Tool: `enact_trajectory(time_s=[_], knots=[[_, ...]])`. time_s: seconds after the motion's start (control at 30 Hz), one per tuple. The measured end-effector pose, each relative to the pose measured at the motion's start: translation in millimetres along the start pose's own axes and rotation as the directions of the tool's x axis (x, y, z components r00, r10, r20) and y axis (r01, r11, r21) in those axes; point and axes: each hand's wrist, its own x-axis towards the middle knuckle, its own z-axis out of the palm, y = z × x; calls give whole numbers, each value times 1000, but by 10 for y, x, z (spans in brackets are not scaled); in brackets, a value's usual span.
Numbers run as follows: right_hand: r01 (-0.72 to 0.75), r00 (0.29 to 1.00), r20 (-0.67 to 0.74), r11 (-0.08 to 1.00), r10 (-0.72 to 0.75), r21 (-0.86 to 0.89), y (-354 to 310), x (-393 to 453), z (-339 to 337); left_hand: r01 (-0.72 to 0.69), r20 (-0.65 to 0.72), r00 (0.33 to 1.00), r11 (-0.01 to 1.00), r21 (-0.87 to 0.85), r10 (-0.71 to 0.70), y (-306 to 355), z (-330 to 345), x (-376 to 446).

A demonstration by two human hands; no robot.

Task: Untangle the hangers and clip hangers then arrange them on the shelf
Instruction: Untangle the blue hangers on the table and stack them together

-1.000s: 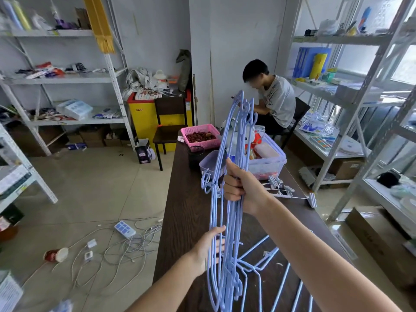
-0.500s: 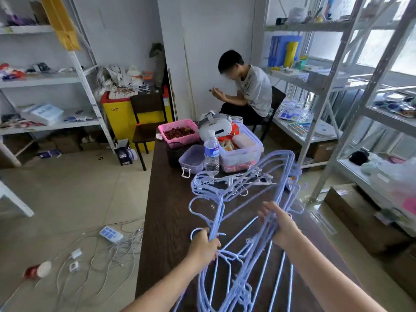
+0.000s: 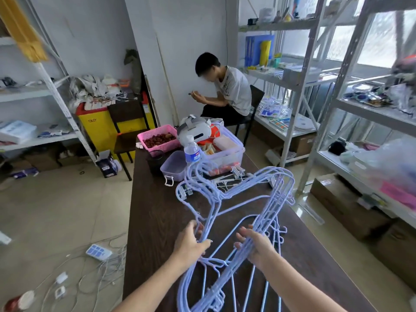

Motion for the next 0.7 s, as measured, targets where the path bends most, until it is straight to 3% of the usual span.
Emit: enact_trajectory(time_s=[0.1, 0.17, 0.23, 0.3, 0.4, 0.47, 0.6, 0.7], knots=[[79, 994, -82, 997, -77, 13, 138, 67, 185, -115, 184, 974, 987, -111, 134, 146, -91, -48], [128, 981, -139, 991, -132, -41, 196, 68, 273, -112, 248, 956, 975, -193, 159, 264, -136, -93], [96, 990, -93, 992, -103, -79, 268, 126, 324, -52, 228, 965, 944, -326, 132, 366, -169, -116], [77, 996, 41, 997, -76, -31, 320, 123, 393, -26, 184, 978, 927, -375, 102, 462, -231, -111], [35, 995, 86, 995, -43, 91, 322, 119, 500, -54, 83, 993, 943, -329, 86, 472, -358, -69], [38, 995, 85, 996, -45, 81, 322, 113, 537, -58, 31, 997, 955, -290, 69, 436, -380, -40], [32, 999, 22, 997, -33, 64, 347, 121, 540, -71, 65, 994, 971, -229, 88, 484, -190, -88], [0, 1000, 29, 997, -2, 83, 343, 134, 508, -141, -13, 990, 988, -62, 140, 563, -144, -46]])
